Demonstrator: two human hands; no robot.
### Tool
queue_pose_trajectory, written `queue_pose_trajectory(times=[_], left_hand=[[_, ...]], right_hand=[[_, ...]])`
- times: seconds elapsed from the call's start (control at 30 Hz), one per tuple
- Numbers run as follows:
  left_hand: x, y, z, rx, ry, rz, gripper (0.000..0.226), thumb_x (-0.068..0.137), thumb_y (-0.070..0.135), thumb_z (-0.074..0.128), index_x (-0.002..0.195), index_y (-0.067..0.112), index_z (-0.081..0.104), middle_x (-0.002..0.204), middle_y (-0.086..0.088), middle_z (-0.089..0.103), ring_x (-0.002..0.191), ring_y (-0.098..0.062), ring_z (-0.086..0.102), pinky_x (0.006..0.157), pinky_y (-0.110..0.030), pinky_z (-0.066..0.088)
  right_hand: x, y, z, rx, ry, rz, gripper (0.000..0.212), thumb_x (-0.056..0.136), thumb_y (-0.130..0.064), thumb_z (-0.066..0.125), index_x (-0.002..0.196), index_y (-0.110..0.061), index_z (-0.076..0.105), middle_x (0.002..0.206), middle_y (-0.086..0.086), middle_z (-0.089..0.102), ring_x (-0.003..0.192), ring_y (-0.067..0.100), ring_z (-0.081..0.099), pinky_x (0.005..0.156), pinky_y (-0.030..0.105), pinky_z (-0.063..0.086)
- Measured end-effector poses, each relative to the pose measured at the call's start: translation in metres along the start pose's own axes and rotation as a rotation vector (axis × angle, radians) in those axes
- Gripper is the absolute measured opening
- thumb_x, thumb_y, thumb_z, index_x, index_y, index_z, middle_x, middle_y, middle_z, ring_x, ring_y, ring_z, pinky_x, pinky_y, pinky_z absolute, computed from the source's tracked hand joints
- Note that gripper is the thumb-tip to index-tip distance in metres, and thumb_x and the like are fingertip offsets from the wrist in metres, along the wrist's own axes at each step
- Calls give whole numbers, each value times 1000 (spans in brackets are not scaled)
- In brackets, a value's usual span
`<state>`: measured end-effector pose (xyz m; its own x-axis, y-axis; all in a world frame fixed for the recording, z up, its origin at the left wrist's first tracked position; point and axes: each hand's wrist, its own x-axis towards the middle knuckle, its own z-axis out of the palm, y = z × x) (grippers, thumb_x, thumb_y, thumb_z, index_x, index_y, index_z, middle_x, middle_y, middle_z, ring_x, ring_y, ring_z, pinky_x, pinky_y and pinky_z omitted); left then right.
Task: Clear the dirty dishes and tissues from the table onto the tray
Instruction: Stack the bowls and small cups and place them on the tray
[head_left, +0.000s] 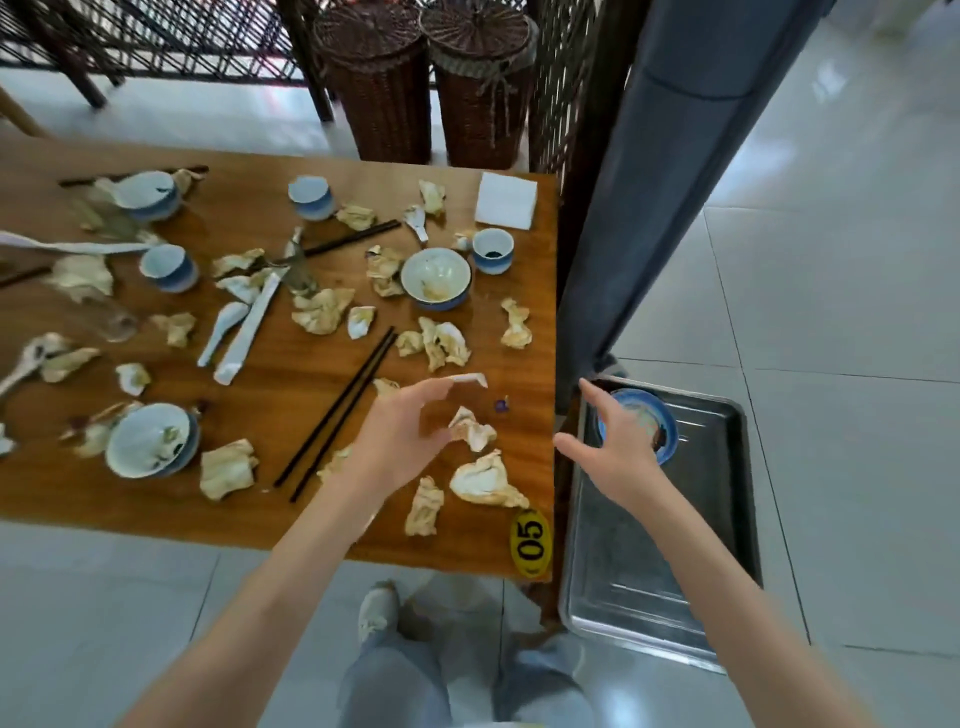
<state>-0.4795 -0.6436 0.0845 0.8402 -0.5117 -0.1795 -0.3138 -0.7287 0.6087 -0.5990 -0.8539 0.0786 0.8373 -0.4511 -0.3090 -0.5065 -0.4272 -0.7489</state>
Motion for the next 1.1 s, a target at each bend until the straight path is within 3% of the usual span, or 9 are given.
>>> queue_pose_trajectory(times=[0.1,0.17,0.37,0.5,0.6,0.8,0.97,1.1], left_hand=[[-12,-27,-28,-8,-5,15,55,80,17,74,130,25,54,122,9,62,109,-10,57,86,-16,43],[-17,-46,-48,8,10,34,55,79,16,74,130,27,54,122,10,62,110,-6,55,85,-14,40],[-26,-101,-103,20,-11,58,55,80,17,73,131,26,53,125,9,60,116,-10,53,92,-16,37],[-40,-138,-129,-8,20,41,54,81,17,72,131,26,53,123,10,60,110,-7,54,88,-16,39],[-56,-167,-143,-19,36,-29,55,81,19,73,131,29,52,123,11,60,106,-7,54,85,-16,42],[-79,-222,-164,-16,73,-134,59,78,21,76,132,27,52,129,6,58,120,-14,51,90,-21,38],[-74,-267,-184,-14,118,-163,64,71,27,82,129,27,54,127,4,59,117,-14,51,89,-22,36],[-61,-304,-196,-7,89,-179,76,63,30,86,132,27,52,130,5,57,120,-13,50,88,-22,38]], right_hand=[[-19,-20,30,28,-6,15,76,81,-26,72,145,-24,31,141,-2,45,121,11,45,98,25,37],[-28,-37,48,39,-3,35,75,82,-27,71,144,-27,30,141,-2,45,123,13,46,102,35,42],[-45,-79,101,1,33,32,73,83,-32,69,144,-31,30,146,-5,37,132,16,36,104,34,33],[-47,-103,131,-41,45,25,72,82,-32,69,143,-30,31,147,-1,36,134,18,34,107,35,31],[-52,-118,159,-74,23,-1,72,82,-32,69,144,-29,31,150,-3,33,137,17,31,104,30,31],[-52,-141,211,-129,-107,-57,77,80,-34,71,144,-30,29,148,-4,36,135,16,33,104,33,35],[-37,-167,253,-153,-174,-118,80,80,-32,72,146,-28,27,148,-3,36,136,17,32,110,36,30],[-27,-184,294,-189,-200,-121,84,78,-29,74,146,-28,26,148,-5,35,136,16,32,107,32,31]])
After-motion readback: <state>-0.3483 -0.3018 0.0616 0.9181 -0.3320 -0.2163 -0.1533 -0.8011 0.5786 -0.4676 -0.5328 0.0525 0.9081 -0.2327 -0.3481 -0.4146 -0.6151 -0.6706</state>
